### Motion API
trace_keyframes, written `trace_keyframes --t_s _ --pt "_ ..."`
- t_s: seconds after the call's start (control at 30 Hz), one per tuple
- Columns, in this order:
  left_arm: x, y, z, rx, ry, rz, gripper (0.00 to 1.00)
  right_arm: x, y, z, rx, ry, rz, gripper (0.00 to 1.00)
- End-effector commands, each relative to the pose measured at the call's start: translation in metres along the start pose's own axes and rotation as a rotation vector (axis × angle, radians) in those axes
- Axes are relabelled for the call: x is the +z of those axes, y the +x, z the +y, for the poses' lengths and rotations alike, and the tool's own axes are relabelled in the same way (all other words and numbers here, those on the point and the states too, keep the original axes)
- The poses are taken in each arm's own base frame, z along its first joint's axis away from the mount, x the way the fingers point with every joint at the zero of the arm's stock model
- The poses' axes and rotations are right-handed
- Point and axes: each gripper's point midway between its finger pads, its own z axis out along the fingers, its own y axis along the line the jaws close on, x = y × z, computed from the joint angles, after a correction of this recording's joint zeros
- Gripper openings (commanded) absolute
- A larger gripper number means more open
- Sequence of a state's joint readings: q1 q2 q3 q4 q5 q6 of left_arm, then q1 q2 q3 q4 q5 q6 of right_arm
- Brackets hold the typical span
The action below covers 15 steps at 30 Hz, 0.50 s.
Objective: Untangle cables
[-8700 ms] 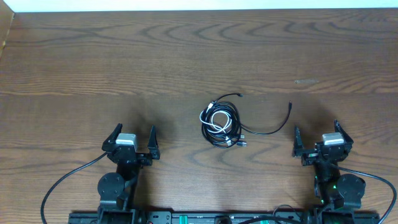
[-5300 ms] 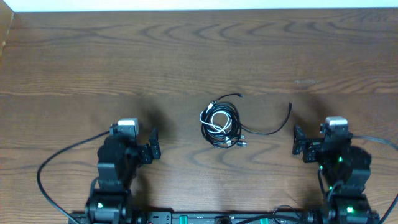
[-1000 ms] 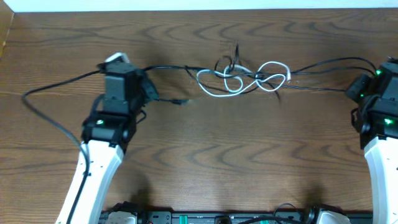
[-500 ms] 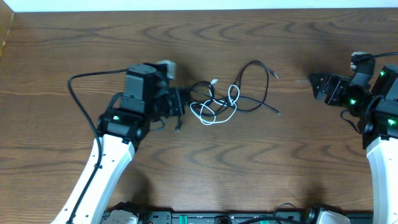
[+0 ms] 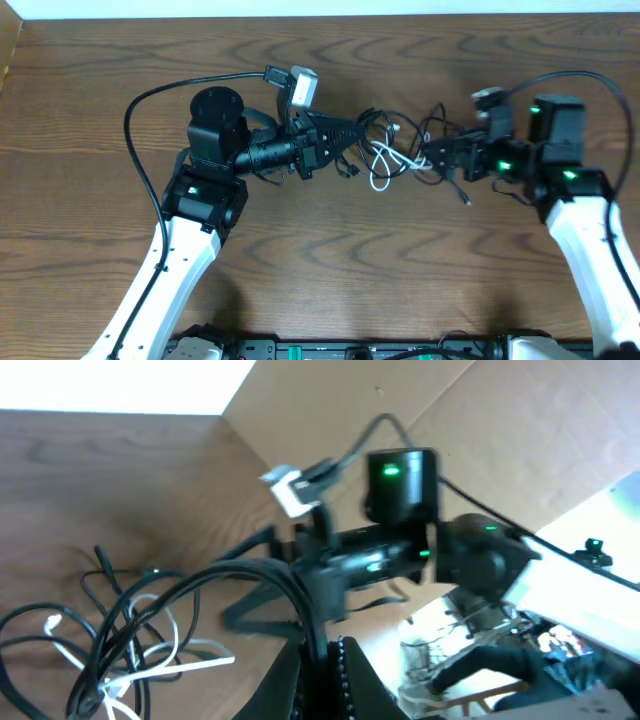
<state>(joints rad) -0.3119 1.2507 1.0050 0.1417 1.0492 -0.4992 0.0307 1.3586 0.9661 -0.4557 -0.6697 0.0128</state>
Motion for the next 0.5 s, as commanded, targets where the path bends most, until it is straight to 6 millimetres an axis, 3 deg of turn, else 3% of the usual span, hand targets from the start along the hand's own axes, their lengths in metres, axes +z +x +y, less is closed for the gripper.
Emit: trace_keyframes --t_s 0.0,0.03,0.13,0.2,0.23,0.27,0.3,0.37,0.47 --pt "0.001 0.0 -0.015 -0.011 0.054 0.019 0.07 0.022 0.003 -0.017 0.027 0.097 0.037 0.99" --pt "0.002 0.001 -0.016 -0.011 0.056 0.022 0.08 0.032 0.007 -0.03 0.086 0.162 0.051 0.99" --pt "0.002 0.002 -0.016 -0.014 0.055 0.024 0.07 0.05 0.013 -0.037 0.195 0.18 0.062 0.93" --pt "0.002 0.003 -0.014 -0.017 0.049 0.026 0.08 0.06 0.017 -0.038 0.294 0.178 0.068 0.55" --pt "0.002 0.004 -0.014 -0.012 0.047 0.029 0.08 0.063 0.018 -0.039 0.318 0.179 0.071 0.21" --pt "0.002 0.005 -0.013 -0.008 0.043 0.033 0.07 0.063 0.017 -0.039 0.316 0.179 0.067 0.08" --pt "0.002 0.007 -0.01 -0.009 0.032 0.039 0.07 0.062 0.012 -0.039 0.307 0.179 0.049 0.01" --pt "0.002 0.013 0.003 -0.023 -0.028 0.046 0.07 0.058 0.002 -0.038 0.284 0.173 0.011 0.01" --pt "-0.005 0.033 0.047 -0.066 -0.253 0.076 0.08 0.039 -0.028 -0.03 0.24 0.161 -0.088 0.01"
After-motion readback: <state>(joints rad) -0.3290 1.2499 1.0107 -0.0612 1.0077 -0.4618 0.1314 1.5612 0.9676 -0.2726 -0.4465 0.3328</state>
